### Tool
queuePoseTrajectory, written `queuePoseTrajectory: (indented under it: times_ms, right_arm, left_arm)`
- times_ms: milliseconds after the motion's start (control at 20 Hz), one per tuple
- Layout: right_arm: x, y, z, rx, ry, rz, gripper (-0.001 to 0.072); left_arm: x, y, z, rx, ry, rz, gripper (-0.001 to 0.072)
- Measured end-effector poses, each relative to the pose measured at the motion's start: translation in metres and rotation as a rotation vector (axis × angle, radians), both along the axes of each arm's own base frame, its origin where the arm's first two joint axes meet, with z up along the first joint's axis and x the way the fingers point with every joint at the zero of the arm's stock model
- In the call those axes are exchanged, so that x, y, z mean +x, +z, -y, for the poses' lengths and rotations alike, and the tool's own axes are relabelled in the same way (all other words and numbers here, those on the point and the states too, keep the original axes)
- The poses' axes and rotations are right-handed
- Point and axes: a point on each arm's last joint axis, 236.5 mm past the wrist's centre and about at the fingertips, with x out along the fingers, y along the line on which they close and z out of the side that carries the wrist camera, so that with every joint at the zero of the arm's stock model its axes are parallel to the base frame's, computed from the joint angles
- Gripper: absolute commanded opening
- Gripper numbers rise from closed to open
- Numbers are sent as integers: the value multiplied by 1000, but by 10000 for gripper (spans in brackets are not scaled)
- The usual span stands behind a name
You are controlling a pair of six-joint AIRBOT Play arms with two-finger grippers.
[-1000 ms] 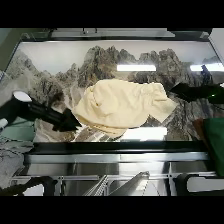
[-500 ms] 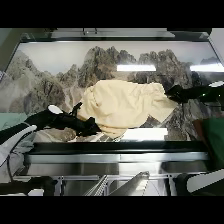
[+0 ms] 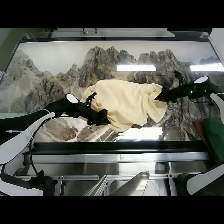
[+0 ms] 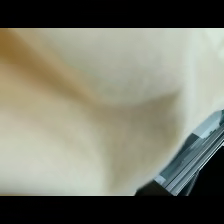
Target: Fold the shirts.
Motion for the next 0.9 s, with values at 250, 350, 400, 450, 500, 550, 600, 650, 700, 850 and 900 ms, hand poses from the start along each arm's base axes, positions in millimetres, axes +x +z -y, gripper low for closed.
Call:
queuePoseTrajectory:
  times_ms: [250, 350, 400, 450, 500, 550, 600, 650, 700, 850, 900]
  right_arm:
    - [13, 89, -9, 62, 29, 198, 17]
    - [12, 162, -5, 71, 23, 359, 17]
    - [6, 210, -3, 66, 19, 469, 18]
    - [-3, 257, -3, 52, 14, 581, 18]
    - [-18, 306, -2, 18, 6, 709, 18]
    - [-36, 361, -1, -38, -23, 866, 18]
    - [-57, 410, 0, -95, -56, 1013, 18]
    - [-85, 458, 1, -169, -97, 1165, 18]
    - [-114, 503, 4, -238, -154, 1312, 18]
    - [-178, 571, 3, -344, -248, 1554, 19]
    - [-184, 575, 2, -349, -253, 1574, 19]
  left_arm:
    - [-5, 70, -8, -100, -73, 33, 17]
    - [0, 133, -16, -208, -58, 108, 17]
    - [3, 172, -22, -287, -38, 163, 17]
    - [6, 221, -29, -387, -1, 240, 17]
    - [9, 271, -40, -487, 44, 335, 18]
    - [11, 323, -57, -576, 98, 453, 21]
    - [9, 380, -80, -653, 159, 609, 27]
    - [5, 422, -102, -681, 214, 747, 27]
    - [-4, 466, -124, -683, 271, 910, 27]
    - [-23, 535, -175, -537, 402, 1244, 27]
    - [-25, 543, -186, -483, 428, 1297, 28]
